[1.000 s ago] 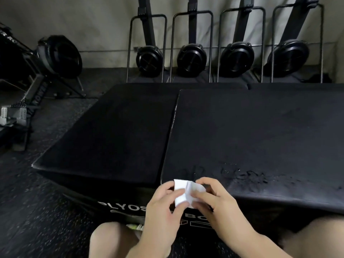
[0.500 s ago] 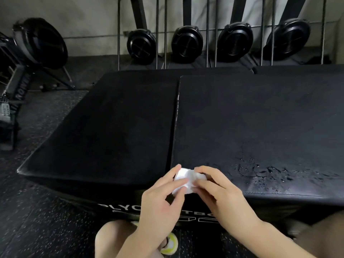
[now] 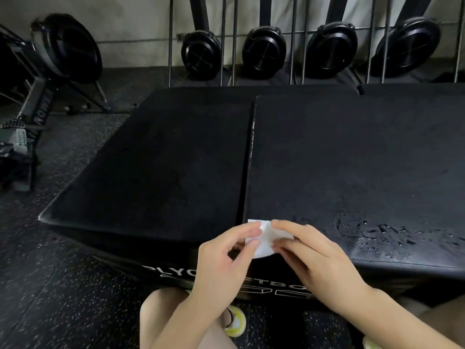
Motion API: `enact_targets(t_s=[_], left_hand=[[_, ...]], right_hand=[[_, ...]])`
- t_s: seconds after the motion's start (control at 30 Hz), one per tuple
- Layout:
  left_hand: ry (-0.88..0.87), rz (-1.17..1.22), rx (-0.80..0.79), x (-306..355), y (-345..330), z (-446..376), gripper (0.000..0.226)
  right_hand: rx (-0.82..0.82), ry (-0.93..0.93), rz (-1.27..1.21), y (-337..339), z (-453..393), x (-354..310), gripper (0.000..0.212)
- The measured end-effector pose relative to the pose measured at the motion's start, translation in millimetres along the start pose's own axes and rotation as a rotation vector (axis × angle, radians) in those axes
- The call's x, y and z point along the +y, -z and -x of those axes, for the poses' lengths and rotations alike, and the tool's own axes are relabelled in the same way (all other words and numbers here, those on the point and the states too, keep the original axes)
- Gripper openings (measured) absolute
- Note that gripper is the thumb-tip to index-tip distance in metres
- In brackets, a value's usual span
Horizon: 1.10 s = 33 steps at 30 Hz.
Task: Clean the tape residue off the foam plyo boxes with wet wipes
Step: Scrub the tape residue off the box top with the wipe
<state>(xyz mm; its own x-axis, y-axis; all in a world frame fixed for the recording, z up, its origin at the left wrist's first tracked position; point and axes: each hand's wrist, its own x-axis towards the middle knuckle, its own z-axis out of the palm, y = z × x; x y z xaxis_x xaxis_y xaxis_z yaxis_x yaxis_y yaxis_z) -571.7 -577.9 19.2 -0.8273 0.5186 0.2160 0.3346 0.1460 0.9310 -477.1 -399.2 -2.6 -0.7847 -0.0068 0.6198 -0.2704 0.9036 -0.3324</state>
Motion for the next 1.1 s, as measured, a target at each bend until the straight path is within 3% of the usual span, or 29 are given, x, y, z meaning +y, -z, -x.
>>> enact_targets(t_s=[0.07,0.2,0.37,0.53,0.7,0.77,0.83,0.9,1.03,1.1], left_hand=[[-0.010,-0.038,-0.004,-0.2,-2.1,-1.2,0.026],[-0.117,-0.199,0.023,-5.3,-5.7,-0.1,0.022],[-0.212,-0.366,0.027,-14.9,-6.6,-4.3,0.017],[-0.308,-0.533,-0.011,-29.3,-5.0,-5.0,0.016],[-0.405,-0.649,-0.010,-38.8,-8.1,-7.1,0.026],[-0.393,-0.734,-0.027,-34.8,-8.8,-14.1,0.032],[-0.376,-0.799,-0.062,-30.9,-10.4,-26.3,0.035],[-0.383,-0.843,-0.090,-30.1,-11.7,-37.7,0.035],[-0.341,-0.859,-0.173,-25.2,-9.1,-42.1,0.046],[-0.334,-0.886,-0.194,-23.5,-8.9,-34.2,0.039]], right_hand=[[-0.023,-0.009,0.027,0.7,1.3,4.3,0.011],[-0.036,-0.128,0.083,1.4,-1.9,4.7,0.040],[-0.015,-0.165,0.047,-6.5,-2.0,-3.9,0.017],[-0.056,-0.219,0.070,-19.2,8.4,-2.7,0.031],[-0.095,-0.147,0.140,-24.1,7.9,4.1,0.017],[-0.085,-0.124,0.157,-24.3,1.8,3.6,0.006],[-0.079,-0.132,0.177,-27.1,-7.6,5.5,0.012],[-0.077,-0.132,0.213,-30.6,-16.4,12.9,0.004],[-0.120,-0.159,0.274,-29.3,-27.1,16.6,0.013],[-0.177,-0.143,0.308,-24.9,-24.6,10.9,0.015]])
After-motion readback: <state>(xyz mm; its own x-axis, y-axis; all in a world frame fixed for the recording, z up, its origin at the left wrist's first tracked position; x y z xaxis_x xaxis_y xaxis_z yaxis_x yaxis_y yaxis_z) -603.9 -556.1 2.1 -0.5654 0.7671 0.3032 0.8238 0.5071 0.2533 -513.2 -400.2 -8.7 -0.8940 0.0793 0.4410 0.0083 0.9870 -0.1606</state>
